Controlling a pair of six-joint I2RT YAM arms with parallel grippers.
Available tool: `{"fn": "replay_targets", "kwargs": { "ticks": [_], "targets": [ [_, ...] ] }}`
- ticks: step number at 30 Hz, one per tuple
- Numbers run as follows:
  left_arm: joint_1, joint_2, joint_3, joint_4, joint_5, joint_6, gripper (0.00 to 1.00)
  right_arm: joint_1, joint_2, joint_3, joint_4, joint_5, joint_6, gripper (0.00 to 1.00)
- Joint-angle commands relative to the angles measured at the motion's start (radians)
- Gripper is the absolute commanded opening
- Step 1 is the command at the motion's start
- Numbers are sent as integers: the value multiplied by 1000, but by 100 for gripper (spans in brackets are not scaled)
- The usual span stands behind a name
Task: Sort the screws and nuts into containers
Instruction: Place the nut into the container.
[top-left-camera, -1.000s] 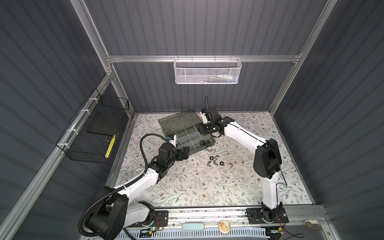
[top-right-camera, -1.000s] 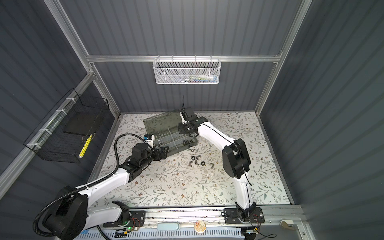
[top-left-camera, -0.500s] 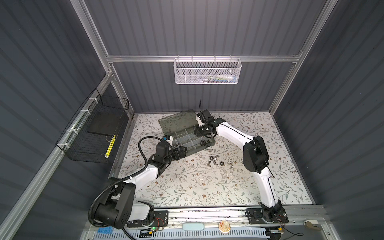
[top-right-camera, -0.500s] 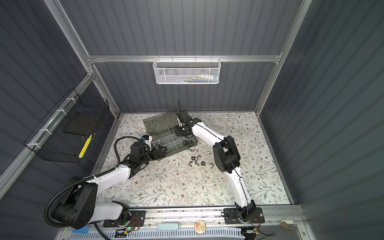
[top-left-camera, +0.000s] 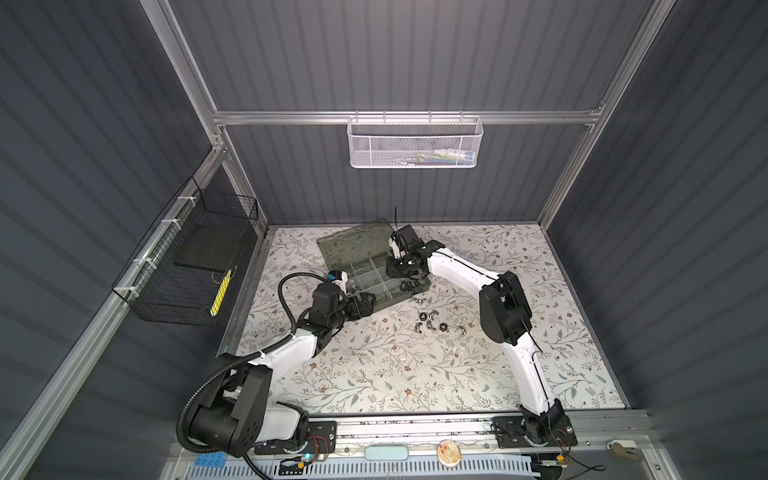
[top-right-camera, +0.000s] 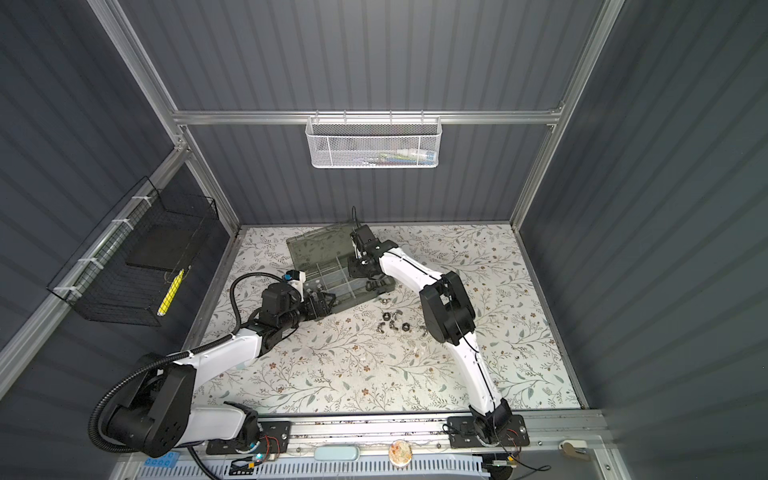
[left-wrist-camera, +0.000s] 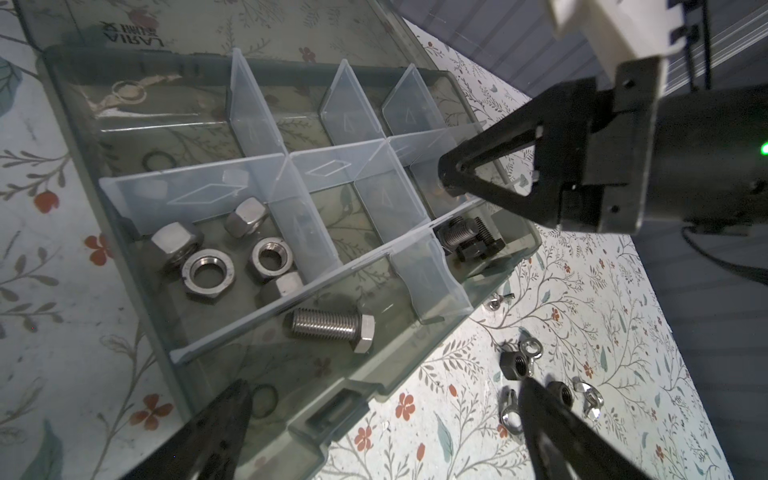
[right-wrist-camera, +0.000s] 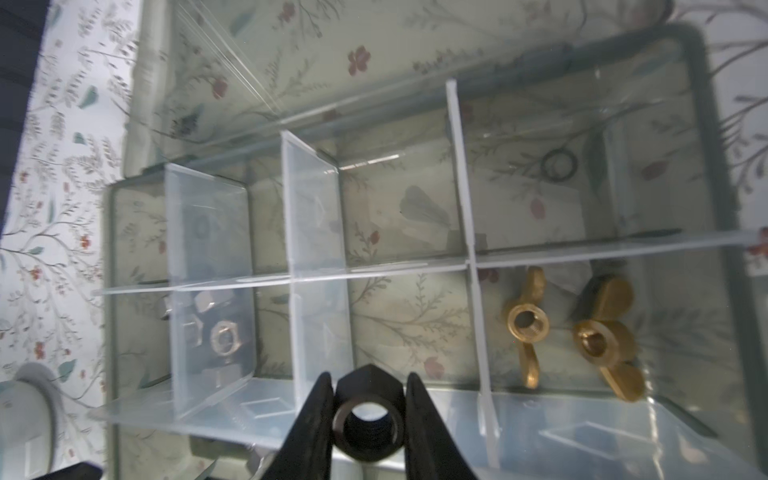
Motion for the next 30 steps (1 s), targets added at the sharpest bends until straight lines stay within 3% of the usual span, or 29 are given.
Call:
{"fn": "replay_targets", "kwargs": {
  "ticks": [1, 14, 30],
  "targets": [
    [2, 8, -6, 11, 13, -4, 100, 3, 10, -4, 5, 17, -3, 29],
    [3, 9, -7, 23, 22, 2, 100, 1, 9, 17, -22, 28, -19, 40],
    [-11, -24, -36, 128, 130, 22, 100, 0, -190, -20, -34, 52, -37, 79]
  ]
}}
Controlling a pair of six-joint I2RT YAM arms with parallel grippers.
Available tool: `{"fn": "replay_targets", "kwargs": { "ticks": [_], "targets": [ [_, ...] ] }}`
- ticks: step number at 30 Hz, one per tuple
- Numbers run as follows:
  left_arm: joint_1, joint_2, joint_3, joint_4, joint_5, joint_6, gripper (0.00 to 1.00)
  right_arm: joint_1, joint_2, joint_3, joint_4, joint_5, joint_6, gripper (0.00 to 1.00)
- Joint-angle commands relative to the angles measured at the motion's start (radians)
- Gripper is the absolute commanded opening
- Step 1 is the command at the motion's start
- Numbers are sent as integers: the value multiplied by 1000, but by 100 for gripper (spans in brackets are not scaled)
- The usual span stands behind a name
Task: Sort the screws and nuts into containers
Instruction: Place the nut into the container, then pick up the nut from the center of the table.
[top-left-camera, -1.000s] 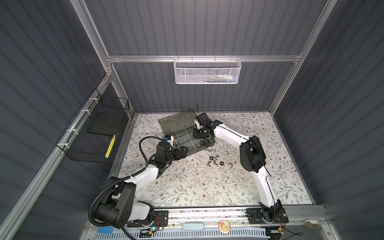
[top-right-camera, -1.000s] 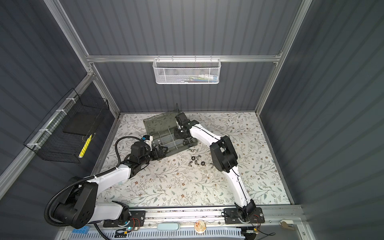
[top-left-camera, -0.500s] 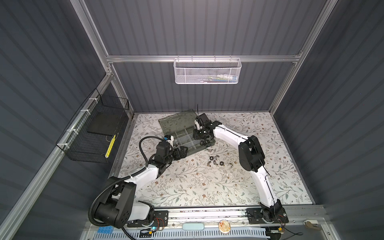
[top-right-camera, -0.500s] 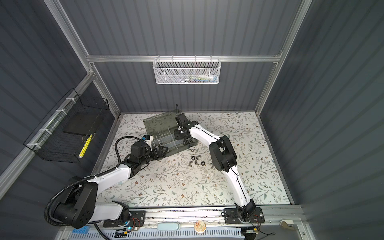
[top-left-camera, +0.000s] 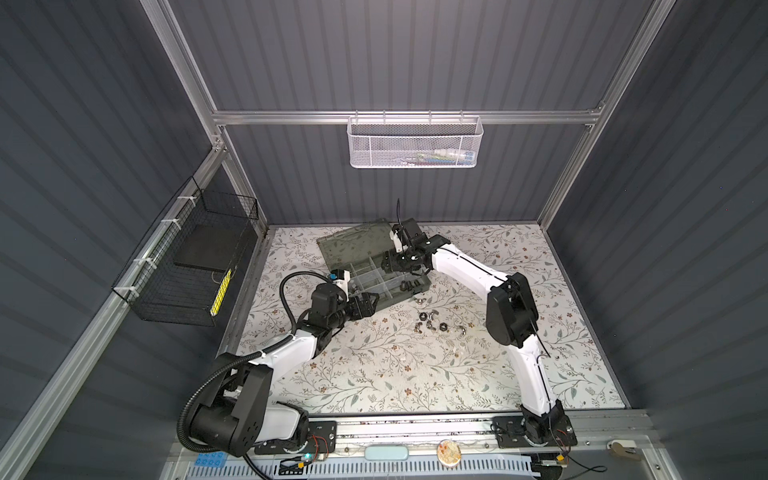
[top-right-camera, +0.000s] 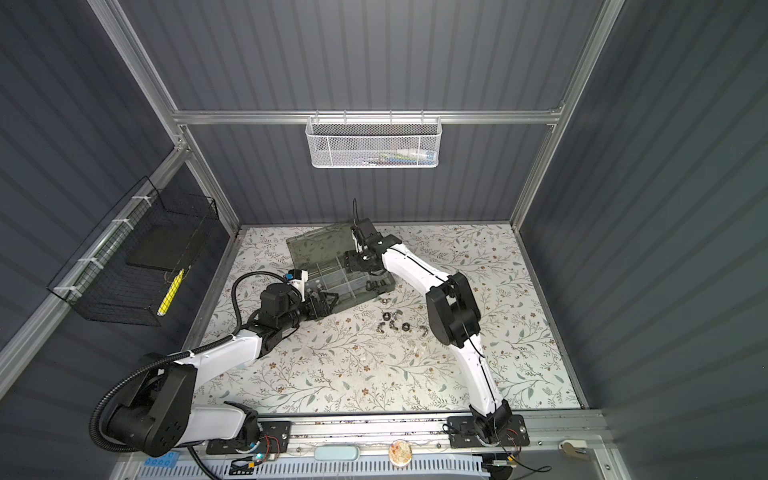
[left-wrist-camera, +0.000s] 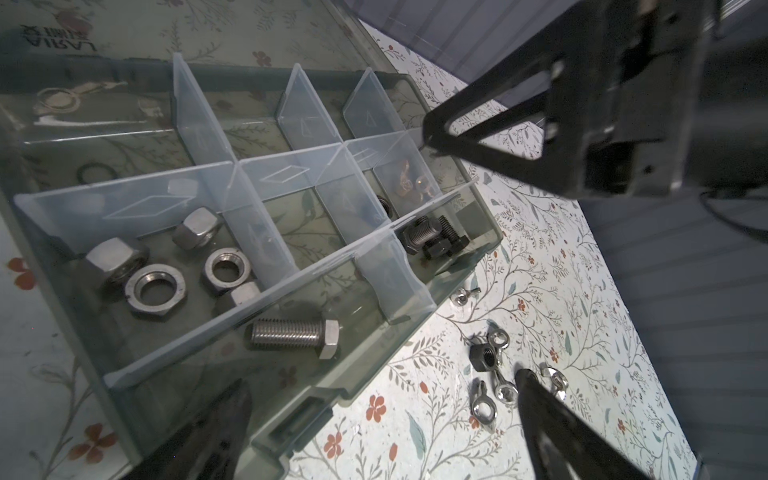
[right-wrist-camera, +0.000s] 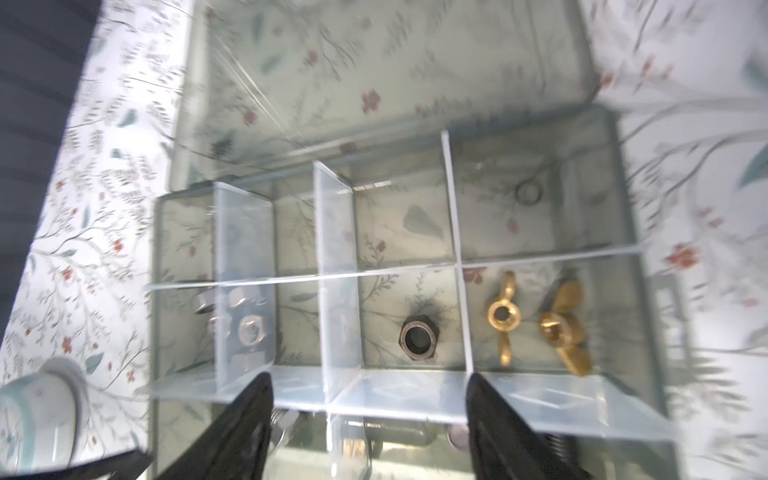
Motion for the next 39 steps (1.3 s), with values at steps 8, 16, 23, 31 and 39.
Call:
{"fn": "replay_targets", "kwargs": {
  "ticks": [8, 16, 23, 31, 39],
  "targets": [
    [-64, -43, -14, 58, 48, 50, 100, -20, -321, -347, 69, 86, -25, 96],
    [-128, -7, 12, 50, 48, 62, 100, -38, -564, -694, 57, 160, -39, 99],
    [-175, 36, 33, 48, 46, 76, 100, -36, -661, -931, 60, 126, 30, 98],
    [-214, 63, 48, 47, 38, 87, 100, -22, -661, -1077, 136, 104, 93, 76],
    [-230, 69, 57, 32, 27, 102, 100, -15, -584, -1044, 139, 126, 89, 60]
  ]
}}
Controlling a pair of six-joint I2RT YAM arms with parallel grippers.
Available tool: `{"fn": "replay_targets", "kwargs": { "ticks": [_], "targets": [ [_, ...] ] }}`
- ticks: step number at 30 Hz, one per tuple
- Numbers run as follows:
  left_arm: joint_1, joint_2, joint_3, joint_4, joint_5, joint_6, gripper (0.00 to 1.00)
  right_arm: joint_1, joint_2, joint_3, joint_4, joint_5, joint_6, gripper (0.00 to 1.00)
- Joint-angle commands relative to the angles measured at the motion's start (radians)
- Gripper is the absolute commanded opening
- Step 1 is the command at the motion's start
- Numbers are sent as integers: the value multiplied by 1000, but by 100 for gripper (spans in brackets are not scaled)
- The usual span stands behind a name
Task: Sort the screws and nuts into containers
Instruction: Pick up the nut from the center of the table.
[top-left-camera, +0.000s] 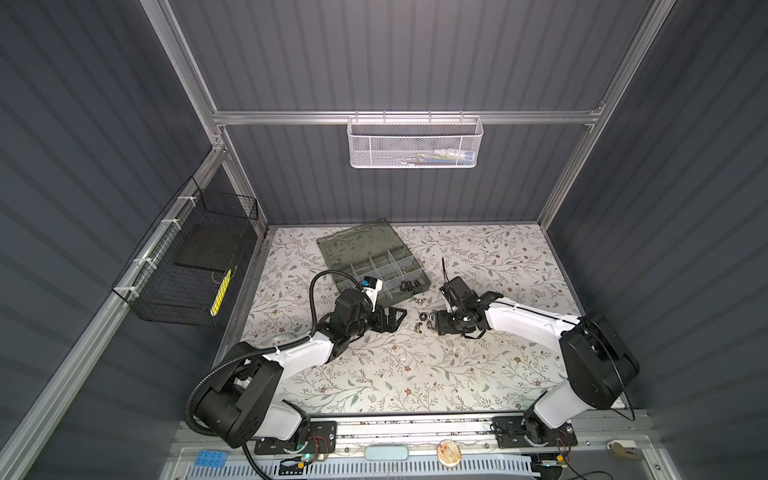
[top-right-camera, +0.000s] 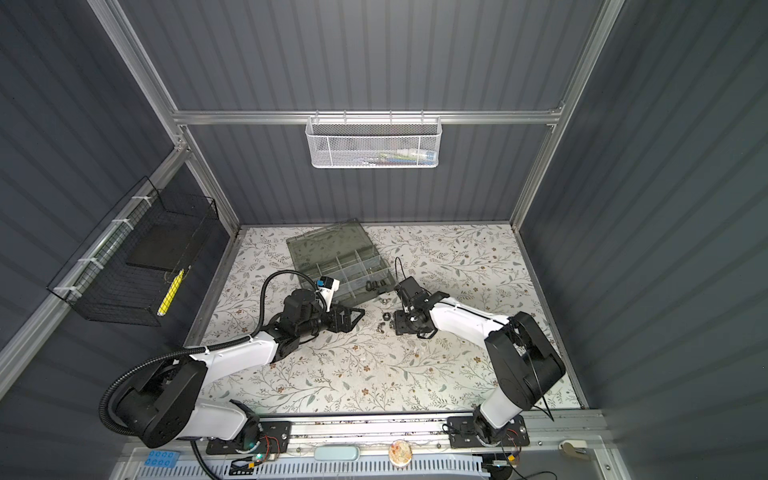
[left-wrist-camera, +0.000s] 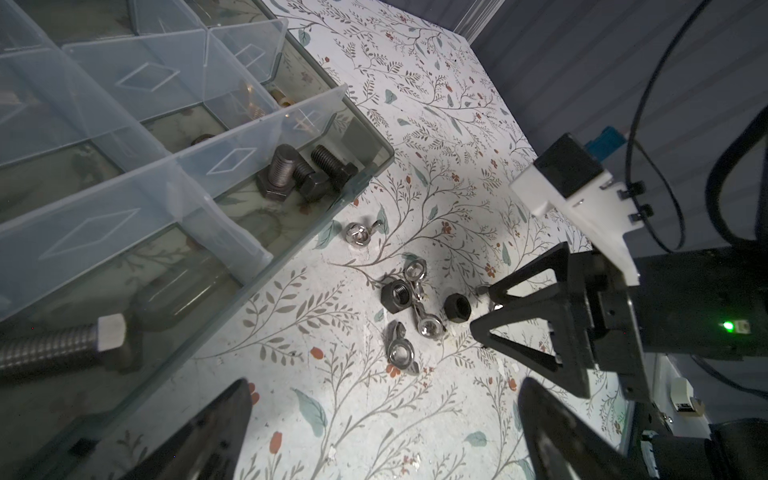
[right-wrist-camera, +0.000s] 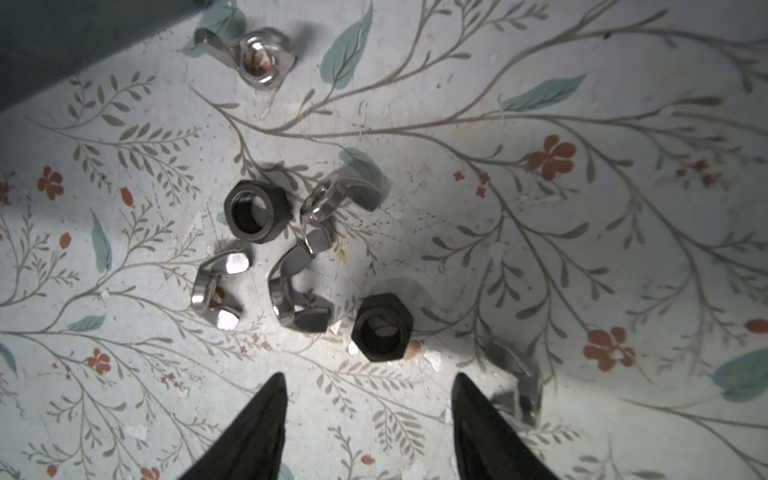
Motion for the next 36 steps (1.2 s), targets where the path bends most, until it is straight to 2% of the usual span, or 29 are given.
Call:
{"fn": "replay_targets", "kwargs": {
  "ticks": [1, 7, 16, 21, 27, 36],
  "targets": [
    [-6, 7, 30, -10, -6, 29, 100, 5, 43, 34, 3, 20, 5, 58],
    [-7, 8, 32, -16, -9, 34, 100, 7, 91, 61, -8, 44, -1, 50],
    [-7, 17, 35, -12, -7, 32, 100, 6, 134, 77, -19, 80, -4, 44],
    [-9, 18, 35, -13, -13, 34, 100, 6, 154, 83, -20, 77, -4, 35],
    [-9, 26, 37, -13, -16, 34, 100, -4, 133, 67, 8, 48, 2, 28],
    [-9, 16, 35, -28, -49, 40, 100, -31, 54, 76, 35, -17, 14, 24]
  ]
}}
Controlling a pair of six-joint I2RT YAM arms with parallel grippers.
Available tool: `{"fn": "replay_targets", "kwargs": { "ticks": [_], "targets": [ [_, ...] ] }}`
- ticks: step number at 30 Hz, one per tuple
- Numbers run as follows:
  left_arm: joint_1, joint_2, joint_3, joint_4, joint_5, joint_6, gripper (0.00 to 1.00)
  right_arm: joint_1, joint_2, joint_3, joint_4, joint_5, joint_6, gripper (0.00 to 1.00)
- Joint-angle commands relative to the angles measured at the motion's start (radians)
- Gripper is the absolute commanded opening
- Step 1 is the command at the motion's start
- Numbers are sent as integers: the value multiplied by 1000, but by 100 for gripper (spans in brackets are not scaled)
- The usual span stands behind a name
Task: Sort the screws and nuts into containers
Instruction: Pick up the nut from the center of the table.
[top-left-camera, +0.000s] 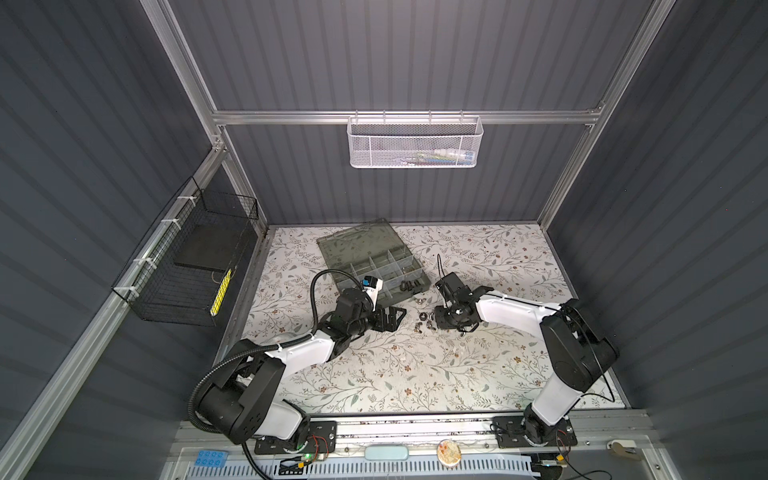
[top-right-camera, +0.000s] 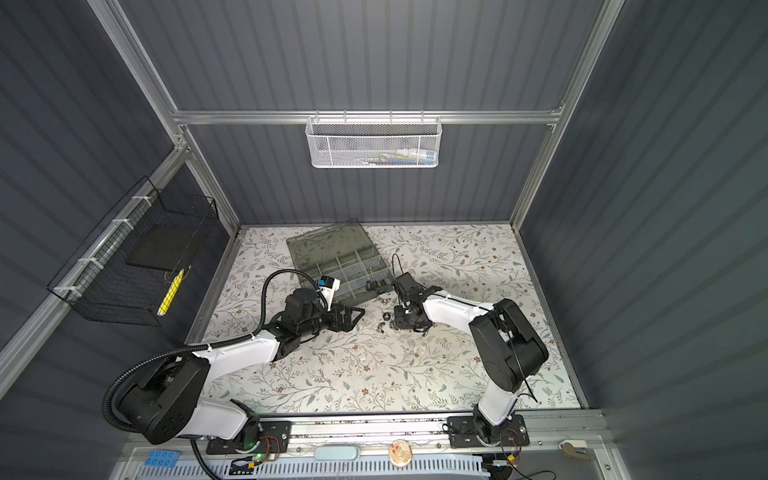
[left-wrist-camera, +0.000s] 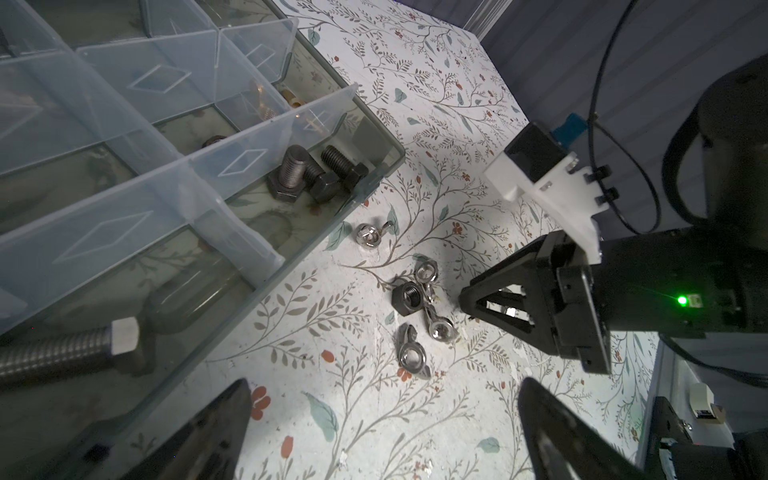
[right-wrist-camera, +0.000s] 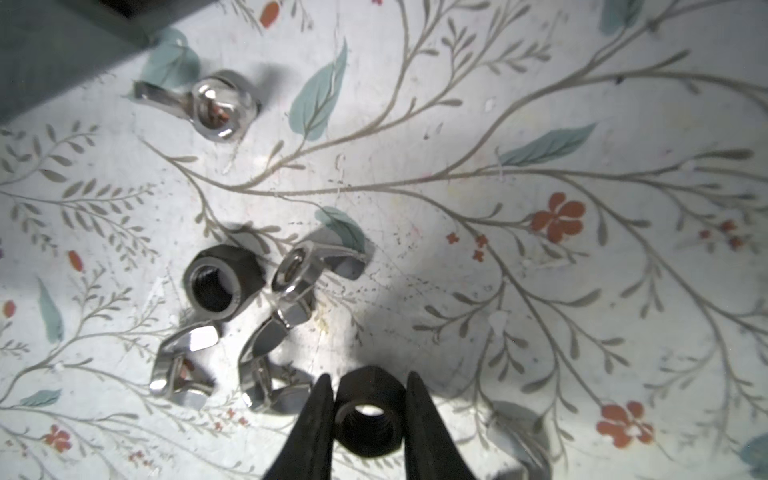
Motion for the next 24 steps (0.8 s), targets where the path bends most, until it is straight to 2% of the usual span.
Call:
{"fn": "replay_targets", "kwargs": {
  "ticks": [1, 12, 24],
  "targets": [
    [-9, -9, 25, -29, -34, 30, 100, -8, -45, 15, 8, -32, 13, 24],
    [-9, -81, 3, -65, -125, 54, 100, -9, -116, 109, 12, -100, 20, 23],
    [-7, -170, -29, -92, -240, 76, 100, -1, 6, 341, 81, -205, 57, 23]
  ]
}}
